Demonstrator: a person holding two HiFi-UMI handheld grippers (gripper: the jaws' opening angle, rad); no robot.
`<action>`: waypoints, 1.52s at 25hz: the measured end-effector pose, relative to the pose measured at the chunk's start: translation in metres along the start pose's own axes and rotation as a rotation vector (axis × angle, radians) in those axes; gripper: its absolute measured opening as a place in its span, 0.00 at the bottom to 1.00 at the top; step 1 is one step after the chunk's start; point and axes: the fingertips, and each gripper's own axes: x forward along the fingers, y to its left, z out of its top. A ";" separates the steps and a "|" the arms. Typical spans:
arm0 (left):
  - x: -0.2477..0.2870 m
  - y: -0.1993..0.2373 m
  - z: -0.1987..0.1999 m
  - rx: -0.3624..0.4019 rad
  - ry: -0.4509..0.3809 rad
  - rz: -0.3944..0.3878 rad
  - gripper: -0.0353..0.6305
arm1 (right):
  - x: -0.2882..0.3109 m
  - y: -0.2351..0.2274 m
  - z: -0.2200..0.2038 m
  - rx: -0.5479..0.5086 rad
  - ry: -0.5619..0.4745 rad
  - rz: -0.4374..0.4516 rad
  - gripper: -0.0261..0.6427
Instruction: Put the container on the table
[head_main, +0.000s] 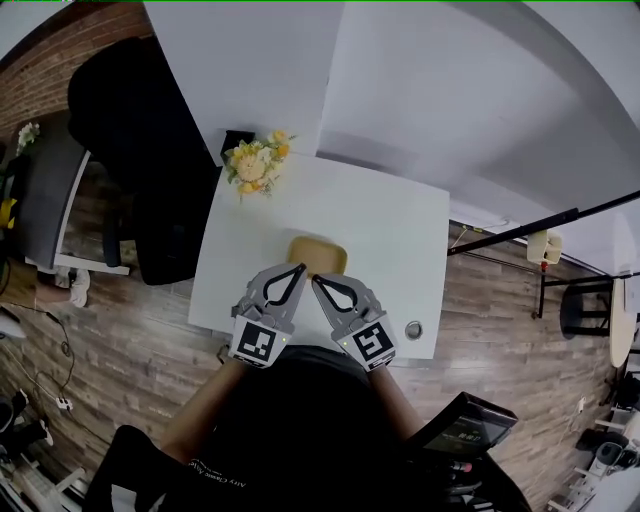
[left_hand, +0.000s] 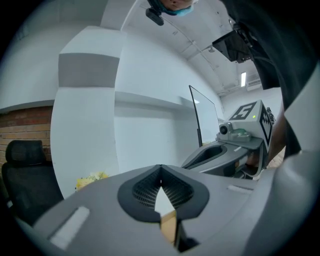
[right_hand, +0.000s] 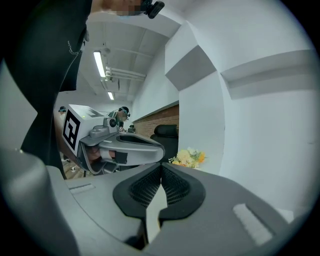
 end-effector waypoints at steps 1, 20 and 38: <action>-0.001 0.000 -0.001 0.014 -0.005 -0.001 0.05 | 0.001 0.000 0.000 -0.003 0.003 -0.002 0.06; -0.004 0.007 -0.011 -0.020 0.032 0.019 0.05 | 0.003 -0.001 -0.007 0.002 0.023 -0.014 0.06; -0.003 0.004 -0.020 -0.004 0.068 0.026 0.05 | 0.003 0.002 -0.011 -0.011 0.037 -0.003 0.06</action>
